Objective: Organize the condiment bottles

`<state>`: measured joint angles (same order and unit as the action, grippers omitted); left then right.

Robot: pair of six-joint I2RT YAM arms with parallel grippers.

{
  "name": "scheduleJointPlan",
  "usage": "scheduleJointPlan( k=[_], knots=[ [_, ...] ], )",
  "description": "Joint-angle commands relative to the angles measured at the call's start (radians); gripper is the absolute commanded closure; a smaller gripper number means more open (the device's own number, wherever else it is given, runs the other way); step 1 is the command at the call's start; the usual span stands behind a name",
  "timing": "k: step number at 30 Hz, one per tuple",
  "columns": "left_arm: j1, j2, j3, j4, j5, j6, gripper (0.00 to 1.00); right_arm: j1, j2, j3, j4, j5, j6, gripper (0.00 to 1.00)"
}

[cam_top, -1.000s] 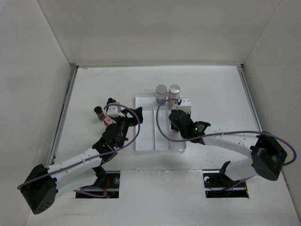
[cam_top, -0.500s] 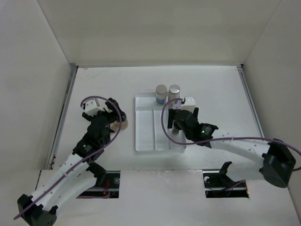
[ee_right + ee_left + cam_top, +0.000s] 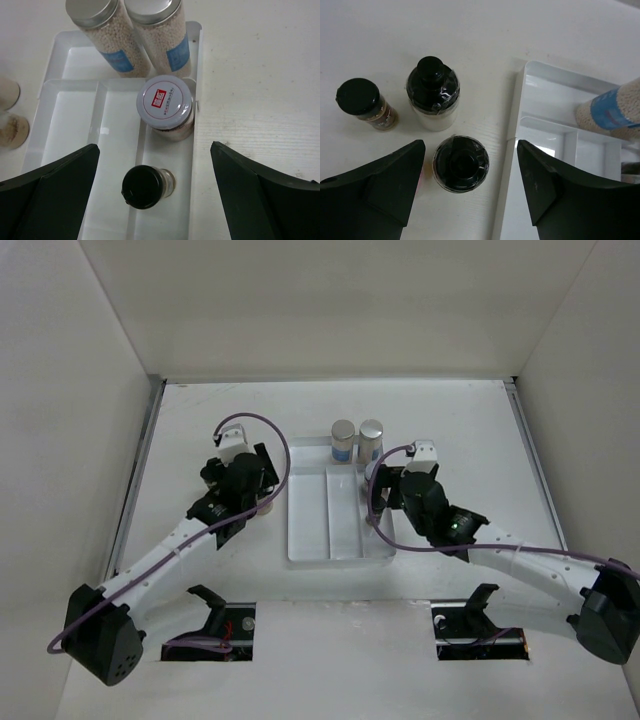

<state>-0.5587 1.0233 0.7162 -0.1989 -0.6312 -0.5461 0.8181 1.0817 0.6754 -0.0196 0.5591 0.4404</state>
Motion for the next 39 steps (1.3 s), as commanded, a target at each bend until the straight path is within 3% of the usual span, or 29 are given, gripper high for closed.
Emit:
scheduleJointPlan(
  k=[1, 9, 21, 27, 33, 39],
  knots=[
    [0.007, 0.02, 0.043, 0.007, 0.018, 0.015, 0.31, -0.007, 0.003, -0.01, 0.107, -0.056, -0.005, 0.0],
    [-0.028, 0.064, 0.034, -0.005, -0.001, 0.014, 0.51, -0.006, 0.007, -0.013, 0.121, -0.059, 0.0, 0.0],
    [-0.004, 0.127, 0.008, 0.073, -0.016, 0.018, 0.65, -0.006, -0.008, -0.025, 0.119, -0.057, 0.001, 0.0],
    [-0.017, 0.11, 0.019, 0.073, -0.03, 0.025, 0.79, -0.012, -0.028, -0.034, 0.121, -0.056, 0.004, 0.0],
    [-0.048, 0.034, 0.104, 0.049, -0.035, 0.066, 0.82, -0.014, -0.016, -0.033, 0.127, -0.059, 0.011, 0.0],
    [-0.088, 0.067, 0.225, 0.076, -0.03, 0.098, 0.82, -0.014, -0.025, -0.042, 0.136, -0.059, 0.014, 0.0]
  ],
)
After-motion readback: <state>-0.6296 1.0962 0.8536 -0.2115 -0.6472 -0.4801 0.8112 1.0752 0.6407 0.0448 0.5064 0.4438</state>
